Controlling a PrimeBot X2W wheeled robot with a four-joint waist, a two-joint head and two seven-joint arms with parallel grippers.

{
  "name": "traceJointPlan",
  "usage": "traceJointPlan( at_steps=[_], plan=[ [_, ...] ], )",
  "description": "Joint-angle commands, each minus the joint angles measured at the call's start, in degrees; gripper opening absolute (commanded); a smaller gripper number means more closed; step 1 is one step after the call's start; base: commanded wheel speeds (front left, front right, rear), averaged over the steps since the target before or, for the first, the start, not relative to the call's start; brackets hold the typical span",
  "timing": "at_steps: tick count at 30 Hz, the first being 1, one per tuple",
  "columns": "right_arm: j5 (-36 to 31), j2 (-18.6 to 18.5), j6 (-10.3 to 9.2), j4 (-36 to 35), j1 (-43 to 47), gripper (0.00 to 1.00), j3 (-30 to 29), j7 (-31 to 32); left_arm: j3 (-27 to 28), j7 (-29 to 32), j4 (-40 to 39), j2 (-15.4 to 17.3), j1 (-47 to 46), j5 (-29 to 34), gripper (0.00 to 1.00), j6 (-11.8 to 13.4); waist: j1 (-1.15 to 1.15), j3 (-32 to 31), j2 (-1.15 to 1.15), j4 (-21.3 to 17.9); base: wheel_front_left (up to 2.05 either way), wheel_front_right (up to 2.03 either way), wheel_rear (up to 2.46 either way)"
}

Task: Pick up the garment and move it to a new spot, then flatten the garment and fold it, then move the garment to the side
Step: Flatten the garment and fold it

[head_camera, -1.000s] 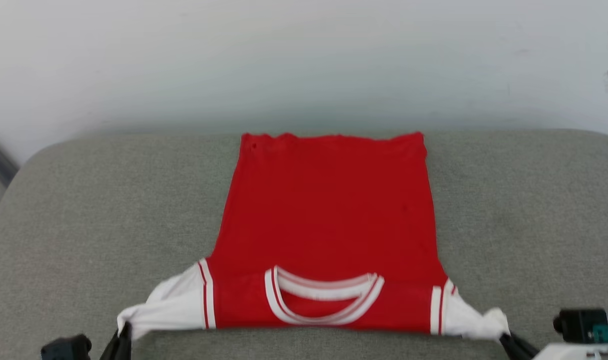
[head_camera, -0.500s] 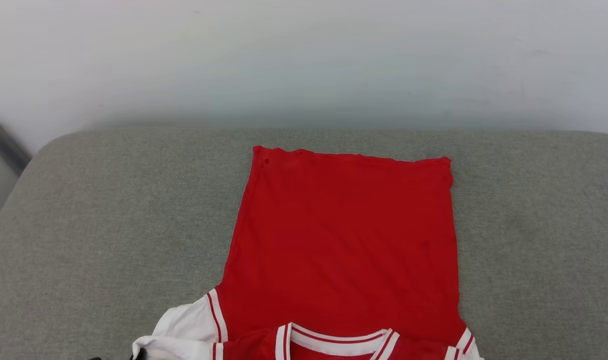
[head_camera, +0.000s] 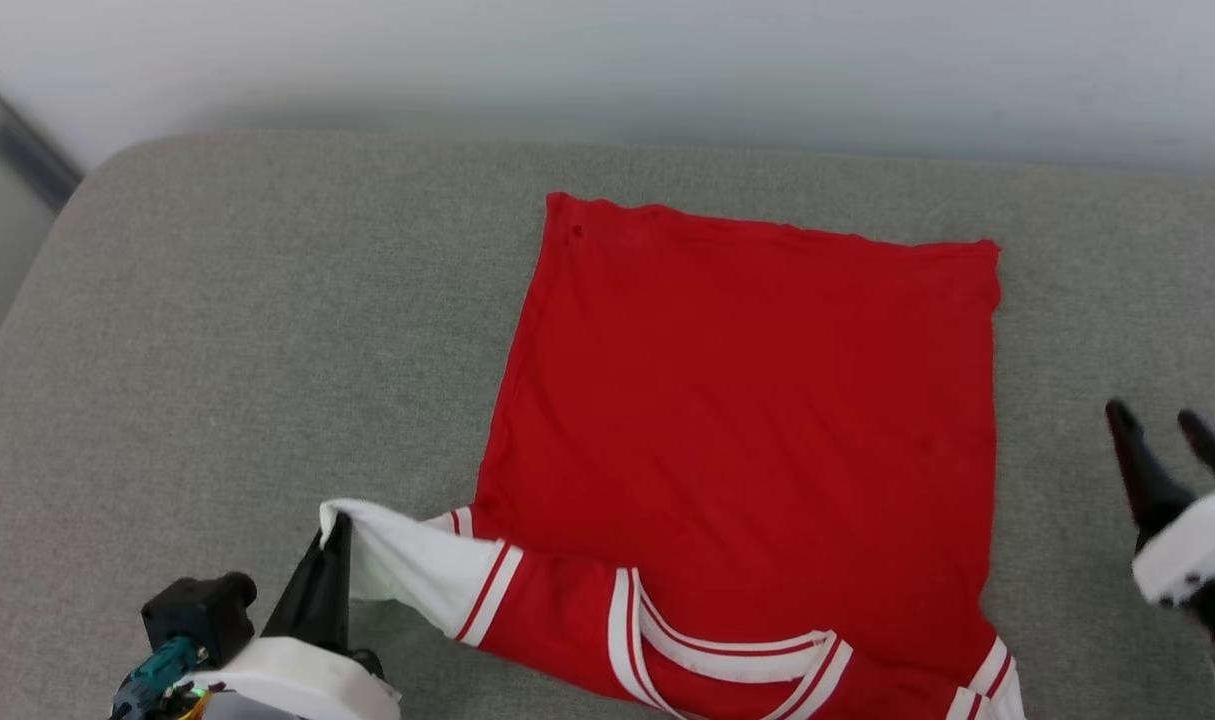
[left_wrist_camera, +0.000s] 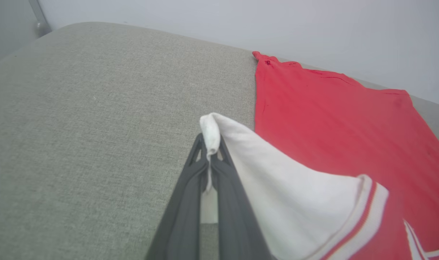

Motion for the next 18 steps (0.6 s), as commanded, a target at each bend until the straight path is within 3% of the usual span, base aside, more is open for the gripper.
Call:
traceJointPlan(
  at_steps=[1, 5, 10, 18],
  plan=[
    [-0.3, -0.6, 0.0, 1.1, -2.4, 1.0, -0.1, 0.3, -0.2, -0.5, -0.4, -0.3, -1.1, 0.5, 0.0, -0.1, -0.01, 3.9, 0.0, 1.5, 0.0, 0.0, 0.0],
    [-1.6, -3.5, -0.01, 10.0, -15.1, 1.0, 0.4, 3.8, -1.3, -2.1, -1.2, -1.6, -5.0, 1.2, 0.0, -1.2, -0.01, 7.5, 0.0, 3.2, 0.0, 0.0, 0.0],
    [-2.9, -6.0, -0.01, 21.4, -28.1, 1.0, -0.1, 13.1, -3.0, -3.3, -2.2, -3.1, -8.4, 2.1, 0.0, -1.8, -0.01, 10.5, 0.0, 5.7, 0.0, 0.0, 0.0],
    [-8.4, -5.3, -0.01, 31.4, -42.1, 1.0, -3.1, 31.6, -4.7, -4.3, -3.8, -4.0, -11.0, 2.7, 0.0, -3.0, -0.01, 15.0, 0.0, 8.2, 0.0, 0.0, 0.0]
  ],
)
